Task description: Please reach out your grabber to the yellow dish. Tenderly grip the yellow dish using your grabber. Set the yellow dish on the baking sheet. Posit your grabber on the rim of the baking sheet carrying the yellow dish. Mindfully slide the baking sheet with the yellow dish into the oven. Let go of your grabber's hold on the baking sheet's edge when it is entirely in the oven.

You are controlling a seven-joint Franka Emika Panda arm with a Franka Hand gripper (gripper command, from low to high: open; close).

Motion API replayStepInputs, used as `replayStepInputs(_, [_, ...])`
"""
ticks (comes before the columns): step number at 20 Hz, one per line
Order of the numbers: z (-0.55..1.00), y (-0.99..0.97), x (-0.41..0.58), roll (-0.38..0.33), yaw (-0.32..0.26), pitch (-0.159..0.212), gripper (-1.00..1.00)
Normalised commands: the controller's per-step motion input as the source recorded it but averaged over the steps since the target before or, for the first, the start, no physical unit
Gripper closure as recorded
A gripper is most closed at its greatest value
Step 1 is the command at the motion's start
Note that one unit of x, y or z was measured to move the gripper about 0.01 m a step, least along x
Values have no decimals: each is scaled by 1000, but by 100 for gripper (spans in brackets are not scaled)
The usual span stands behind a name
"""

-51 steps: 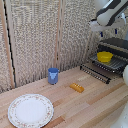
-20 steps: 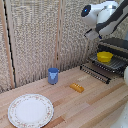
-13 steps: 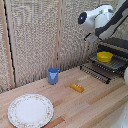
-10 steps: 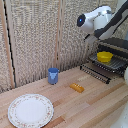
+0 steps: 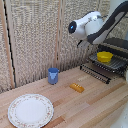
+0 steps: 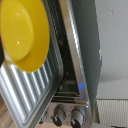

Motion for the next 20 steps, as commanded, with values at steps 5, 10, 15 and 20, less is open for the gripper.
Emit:
replayStepInputs(5, [-590,400,198,-251,74,124,-100])
replayStepInputs(10, [-387,75,26,-95,-16,40,-100])
replayStepInputs(15, [-188,-417,-206,25,-86,26,-100])
replayStepInputs(20, [-42,-539,-130,35,-85,40,-100])
